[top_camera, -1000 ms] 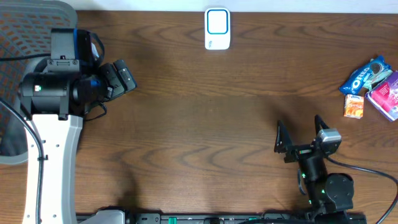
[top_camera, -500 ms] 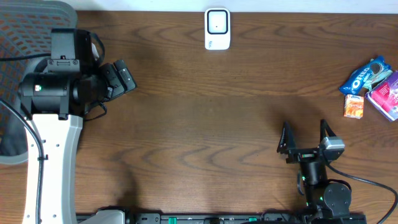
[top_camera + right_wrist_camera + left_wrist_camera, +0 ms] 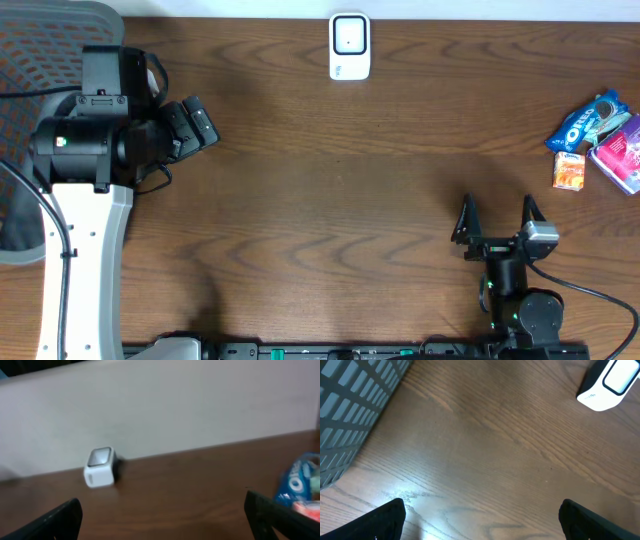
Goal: Scan the item barcode
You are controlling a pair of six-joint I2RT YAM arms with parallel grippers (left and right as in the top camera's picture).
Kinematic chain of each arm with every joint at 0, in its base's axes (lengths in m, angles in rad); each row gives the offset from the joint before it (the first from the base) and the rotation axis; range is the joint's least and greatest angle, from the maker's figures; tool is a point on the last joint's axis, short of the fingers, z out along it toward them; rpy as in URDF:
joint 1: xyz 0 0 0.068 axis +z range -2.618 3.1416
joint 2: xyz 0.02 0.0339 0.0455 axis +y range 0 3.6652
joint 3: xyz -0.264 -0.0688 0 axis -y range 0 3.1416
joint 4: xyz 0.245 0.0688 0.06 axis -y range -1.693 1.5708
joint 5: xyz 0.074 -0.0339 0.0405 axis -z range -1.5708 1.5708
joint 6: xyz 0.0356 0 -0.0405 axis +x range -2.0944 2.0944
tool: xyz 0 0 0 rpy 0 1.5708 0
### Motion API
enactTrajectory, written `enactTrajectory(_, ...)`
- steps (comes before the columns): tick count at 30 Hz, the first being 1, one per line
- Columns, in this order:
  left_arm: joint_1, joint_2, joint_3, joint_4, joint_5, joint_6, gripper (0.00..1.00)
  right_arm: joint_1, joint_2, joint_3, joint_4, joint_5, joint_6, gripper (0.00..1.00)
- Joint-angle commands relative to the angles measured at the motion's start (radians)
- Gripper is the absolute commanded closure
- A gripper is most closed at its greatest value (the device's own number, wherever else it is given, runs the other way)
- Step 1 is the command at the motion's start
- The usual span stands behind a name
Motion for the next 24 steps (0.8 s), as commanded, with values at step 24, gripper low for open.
enactTrajectory(24, 0.004, -0.002, 0.0, -0.003, -0.006, 0.003, 0.02, -0.04, -0.007, -0.005, -0.134, -0.01, -0.08, 0.01)
